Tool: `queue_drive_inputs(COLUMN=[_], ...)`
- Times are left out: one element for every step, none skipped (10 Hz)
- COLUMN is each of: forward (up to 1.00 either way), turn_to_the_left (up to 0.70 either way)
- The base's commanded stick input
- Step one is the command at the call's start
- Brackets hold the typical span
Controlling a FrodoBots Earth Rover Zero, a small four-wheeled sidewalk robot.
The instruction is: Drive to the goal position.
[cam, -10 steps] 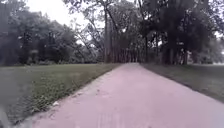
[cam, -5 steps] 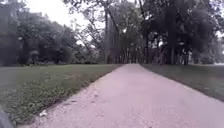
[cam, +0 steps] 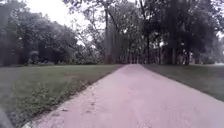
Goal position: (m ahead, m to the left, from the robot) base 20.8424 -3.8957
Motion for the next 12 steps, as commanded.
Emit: queue_drive_inputs(forward=[0.7, 0.7, 0.7, 0.7, 0.7, 0.7, 0.7, 0.7, 0.7, 0.7, 0.7, 0.7], turn_to_the_left=[0.0, 0.0, 0.0, 0.0, 0.0, 0.0, 0.0, 0.0, -0.01, -0.04, -0.14, -0.12])
